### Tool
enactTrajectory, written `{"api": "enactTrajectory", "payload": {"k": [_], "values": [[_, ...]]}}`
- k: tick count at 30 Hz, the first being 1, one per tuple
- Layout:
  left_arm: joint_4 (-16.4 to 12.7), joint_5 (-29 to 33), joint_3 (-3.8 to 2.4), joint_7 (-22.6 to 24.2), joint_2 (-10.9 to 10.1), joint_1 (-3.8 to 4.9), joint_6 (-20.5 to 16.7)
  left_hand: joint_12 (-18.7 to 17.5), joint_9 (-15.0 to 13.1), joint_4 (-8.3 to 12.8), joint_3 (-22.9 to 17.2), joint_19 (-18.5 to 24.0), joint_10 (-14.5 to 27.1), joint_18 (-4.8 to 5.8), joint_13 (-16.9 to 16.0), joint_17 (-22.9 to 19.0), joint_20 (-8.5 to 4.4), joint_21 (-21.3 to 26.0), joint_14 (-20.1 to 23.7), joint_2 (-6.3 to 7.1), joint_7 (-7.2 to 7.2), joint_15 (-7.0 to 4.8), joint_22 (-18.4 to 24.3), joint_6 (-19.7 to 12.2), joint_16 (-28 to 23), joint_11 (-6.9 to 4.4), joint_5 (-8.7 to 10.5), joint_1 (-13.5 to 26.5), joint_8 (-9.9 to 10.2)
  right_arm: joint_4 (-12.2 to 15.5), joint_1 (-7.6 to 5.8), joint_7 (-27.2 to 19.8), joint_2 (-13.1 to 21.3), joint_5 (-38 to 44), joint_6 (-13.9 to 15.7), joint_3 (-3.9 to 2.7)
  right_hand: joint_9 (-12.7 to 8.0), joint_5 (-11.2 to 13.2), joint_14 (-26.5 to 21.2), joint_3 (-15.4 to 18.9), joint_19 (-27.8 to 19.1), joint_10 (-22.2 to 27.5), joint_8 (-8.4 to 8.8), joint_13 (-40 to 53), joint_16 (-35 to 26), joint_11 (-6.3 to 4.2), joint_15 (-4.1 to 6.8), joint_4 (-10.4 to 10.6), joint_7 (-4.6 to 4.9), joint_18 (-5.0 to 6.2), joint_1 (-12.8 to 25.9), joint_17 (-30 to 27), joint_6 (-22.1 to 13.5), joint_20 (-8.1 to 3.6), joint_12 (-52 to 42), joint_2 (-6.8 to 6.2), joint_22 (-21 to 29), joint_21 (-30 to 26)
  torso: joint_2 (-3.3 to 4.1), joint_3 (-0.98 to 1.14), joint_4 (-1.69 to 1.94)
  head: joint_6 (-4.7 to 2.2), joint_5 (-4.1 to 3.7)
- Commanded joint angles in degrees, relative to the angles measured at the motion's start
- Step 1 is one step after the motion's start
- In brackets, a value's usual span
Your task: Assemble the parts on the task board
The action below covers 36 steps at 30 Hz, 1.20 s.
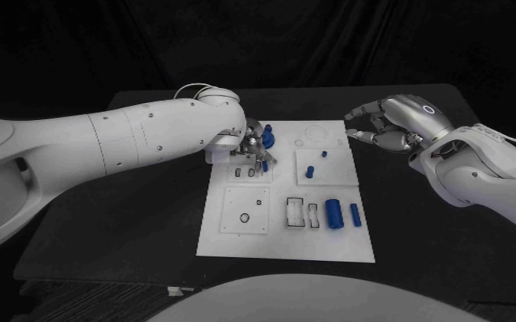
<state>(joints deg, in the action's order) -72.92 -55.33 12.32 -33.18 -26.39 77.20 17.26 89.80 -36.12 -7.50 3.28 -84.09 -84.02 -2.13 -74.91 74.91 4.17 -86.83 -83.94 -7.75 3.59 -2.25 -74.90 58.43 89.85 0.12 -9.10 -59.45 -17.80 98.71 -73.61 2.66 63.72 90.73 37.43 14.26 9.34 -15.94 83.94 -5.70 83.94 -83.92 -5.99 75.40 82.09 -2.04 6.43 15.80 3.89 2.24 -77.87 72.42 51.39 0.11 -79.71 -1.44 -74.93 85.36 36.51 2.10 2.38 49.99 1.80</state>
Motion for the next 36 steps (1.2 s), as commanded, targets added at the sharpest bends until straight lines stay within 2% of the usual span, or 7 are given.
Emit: {"api": "enactTrajectory", "payload": {"k": [1, 16, 25, 29, 32, 34, 36], "values": [[0.1, 0.0, -0.05, 0.5, 0.2, -0.14, 0.9, 0.2, -0.3, 0.3, -0.2, -0.7, -6.0, 0.44, -15.1, 15.1, -0.33, 0.3, -6.1, -0.11, -0.01, -0.43, -10.0, -0.3, 0.2, -0.29, 0.34, -0.3, 0.3, -0.1, 0.16, 0.6, 0.0, -0.1, 0.2, -0.03, -0.1, 0.0, 3.3, 0.1, 3.8, -2.7, 0.0, 0.0, 0.4, 0.52, -0.44, 0.1, 0.14, -1.08, 0.2, 0.0, 0.5, 0.37, 0.1, 0.31, -13.5, 0.1, 0.0, 0.02, -0.01, 0.01, -0.06], [0.1, 0.0, -0.05, -0.2, 0.4, -0.27, 2.0, 0.2, -1.2, 1.2, -1.0, -0.6, -6.0, 0.38, -15.1, 15.1, -0.4, 0.5, -6.1, -0.19, -0.2, -0.53, -9.9, 0.0, 0.2, -0.43, 0.38, -1.0, 0.4, 0.1, 0.21, 0.7, 0.0, -0.2, 0.1, -0.03, -0.3, 1.3, 3.4, 0.4, 3.8, -2.7, 0.1, -0.1, 0.5, 0.58, -0.54, 0.5, 0.18, -1.1, 1.0, 0.1, 0.9, 0.49, 0.1, 0.34, -13.6, 0.1, -0.03, 0.02, 0.04, 0.01, -0.01], [0.1, 0.0, -0.05, -0.2, 0.6, -0.29, 2.0, 0.2, -2.3, 2.9, -2.3, -0.5, -6.0, 0.34, -15.1, 15.1, -0.66, 0.7, -6.1, -0.05, -0.57, -0.82, -9.8, 0.4, 0.2, -0.76, -0.7, -2.3, 0.7, 0.4, 0.21, 0.6, 0.2, -0.2, 0.4, -0.03, -0.4, 0.6, 3.3, 0.1, 3.7, -2.7, 0.04, -0.2, 0.5, 0.6, -0.58, 0.2, 0.12, -1.07, 0.7, -0.1, 1.5, 0.55, 0.1, 0.5, -13.5, 0.0, -0.01, 0.01, 0.04, 0.01, 0.07], [-0.1, 0.0, -0.05, 0.0, 0.4, -0.29, 1.5, 0.2, -3.1, 4.6, -3.9, -0.6, -6.0, 0.36, -15.1, 15.1, -0.95, 0.7, -6.1, 0.09, -0.94, -1.12, -9.9, 0.7, 0.2, -1.08, -1.35, -3.8, 1.0, 0.3, 0.21, 0.5, 0.2, -0.3, 0.4, -0.03, -0.4, 0.5, 3.3, 0.1, 3.7, -2.7, 0.05, -0.2, 0.4, 0.6, -0.58, 0.2, 0.13, -1.06, 0.6, -0.2, 1.5, 0.55, 0.1, 0.49, -13.5, 0.0, -0.02, 0.0, 0.04, 0.01, 0.0], [-0.5, 0.0, -0.05, 0.2, 0.0, -0.29, 0.9, 0.2, -3.8, 5.9, -5.3, -0.7, -6.0, 0.37, -15.1, 15.1, -1.19, 0.7, -6.1, 0.4, -1.2, -1.36, -10.0, 1.1, 0.2, -1.33, -2.78, -4.7, 1.1, 0.3, 0.21, 0.2, 0.2, -0.5, 0.6, -0.03, -0.5, -0.4, 3.3, -0.1, 3.7, -2.6, 0.07, -0.4, 0.4, 0.63, -0.61, 0.0, 0.15, -1.04, 0.3, -0.3, 1.8, 0.59, 0.2, 0.55, -13.5, -0.1, -0.03, 0.0, 0.04, 0.01, -0.1], [-0.9, 0.0, -0.05, 0.5, -0.4, -0.29, 0.5, 0.2, -4.4, 7.1, -6.7, -0.8, -6.0, 0.38, -15.1, 15.1, -1.4, 0.7, -6.1, 0.78, -1.38, -1.56, -10.0, 1.1, 0.2, -1.53, -4.9, -5.3, 1.4, 0.4, 0.21, 0.0, 0.3, -0.6, 0.8, -0.03, -0.6, -0.8, 3.3, -0.2, 3.7, -2.6, 0.08, -0.5, 0.4, 0.67, -0.63, 0.0, 0.15, -1.04, 0.1, -0.3, 1.9, 0.6, 0.3, 0.59, -13.5, -0.1, -0.01, 0.01, 0.05, 0.01, -0.09], [-1.0, 0.0, -0.05, 0.7, -0.7, -0.29, 0.1, 0.2, -4.9, 8.6, -8.7, -0.8, -6.0, 0.38, -15.1, 15.1, -1.6, 0.8, -6.1, 1.26, -1.47, -1.73, -10.0, 1.1, 0.2, -1.67, -8.09, -5.9, 1.7, 0.4, 0.21, -0.1, 0.3, -0.6, 0.8, -0.03, -0.6, -1.3, 3.3, -0.4, 3.7, -2.6, 0.06, -0.5, 0.4, 0.73, -0.65, -0.1, 0.14, -1.03, 0.0, -0.3, 2.1, 0.62, 0.2, 0.64, -13.5, -0.1, -0.02, 0.01, 0.06, 0.01, -0.1]]}}
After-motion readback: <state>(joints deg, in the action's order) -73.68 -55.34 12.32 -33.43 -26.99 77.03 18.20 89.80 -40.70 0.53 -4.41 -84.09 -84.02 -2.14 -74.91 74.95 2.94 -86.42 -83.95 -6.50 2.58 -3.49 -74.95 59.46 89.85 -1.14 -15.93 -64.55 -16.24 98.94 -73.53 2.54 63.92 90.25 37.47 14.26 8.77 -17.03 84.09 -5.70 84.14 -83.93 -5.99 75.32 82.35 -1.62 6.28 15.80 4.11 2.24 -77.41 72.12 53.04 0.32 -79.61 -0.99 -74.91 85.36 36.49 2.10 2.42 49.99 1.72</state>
